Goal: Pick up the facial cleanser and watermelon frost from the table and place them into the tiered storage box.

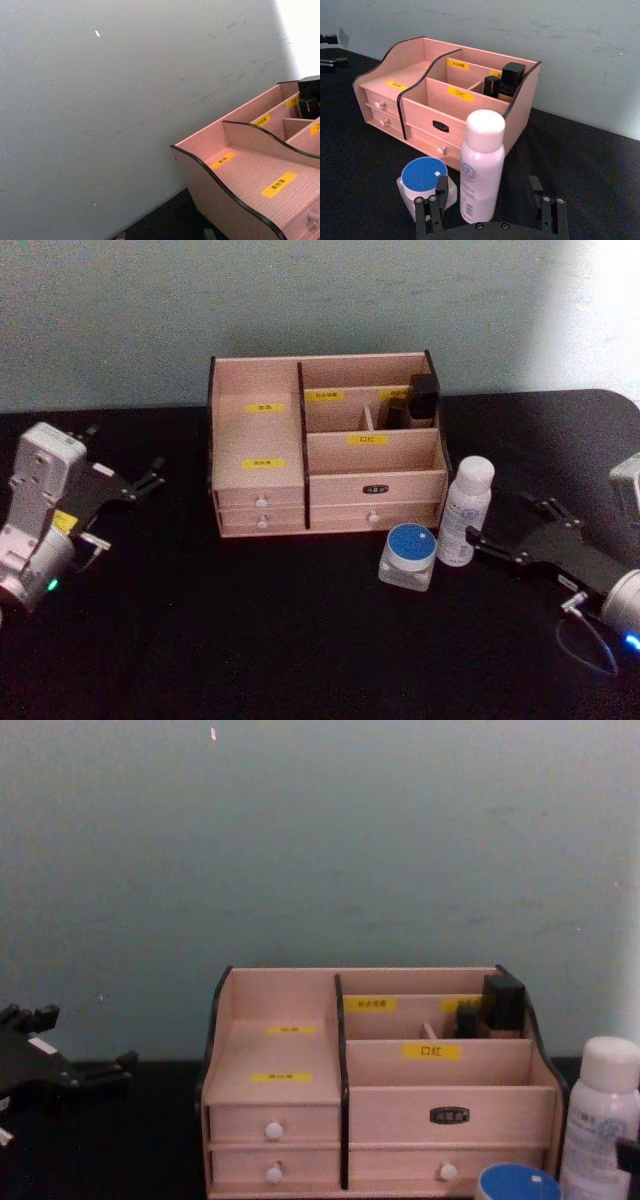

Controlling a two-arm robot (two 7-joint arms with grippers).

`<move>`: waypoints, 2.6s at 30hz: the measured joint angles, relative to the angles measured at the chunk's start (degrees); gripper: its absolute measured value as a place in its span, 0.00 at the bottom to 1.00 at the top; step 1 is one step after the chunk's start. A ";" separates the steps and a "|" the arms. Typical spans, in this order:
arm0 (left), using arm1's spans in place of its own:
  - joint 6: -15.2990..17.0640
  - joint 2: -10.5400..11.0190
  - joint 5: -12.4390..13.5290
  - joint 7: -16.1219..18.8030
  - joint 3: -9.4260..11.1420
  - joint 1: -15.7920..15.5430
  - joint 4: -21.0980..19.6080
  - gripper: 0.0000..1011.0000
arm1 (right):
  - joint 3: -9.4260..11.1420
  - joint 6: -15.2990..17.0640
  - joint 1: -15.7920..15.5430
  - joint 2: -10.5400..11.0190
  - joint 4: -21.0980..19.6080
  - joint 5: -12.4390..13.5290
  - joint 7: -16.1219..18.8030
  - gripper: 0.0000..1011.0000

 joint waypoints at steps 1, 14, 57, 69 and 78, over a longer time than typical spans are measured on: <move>0.00 0.00 0.00 0.00 0.00 0.00 0.00 0.99 | 0.00 0.00 0.00 0.00 0.00 0.00 0.00 0.99; 0.00 0.00 0.00 0.00 0.00 0.00 0.01 0.99 | -1.23 0.60 4.78 -4.55 4.82 -2.64 1.84 0.99; 0.00 0.00 0.00 0.00 0.00 0.00 0.00 0.99 | -0.80 0.14 6.46 -6.83 7.06 -3.32 3.50 0.58; 0.00 0.00 0.00 0.00 0.00 0.00 0.00 0.99 | 1.83 1.11 4.03 -6.43 3.03 -2.44 4.60 0.58; 0.00 0.00 0.00 0.00 0.00 0.00 0.00 0.99 | 5.23 2.70 2.15 -4.92 -3.72 -1.34 6.44 0.58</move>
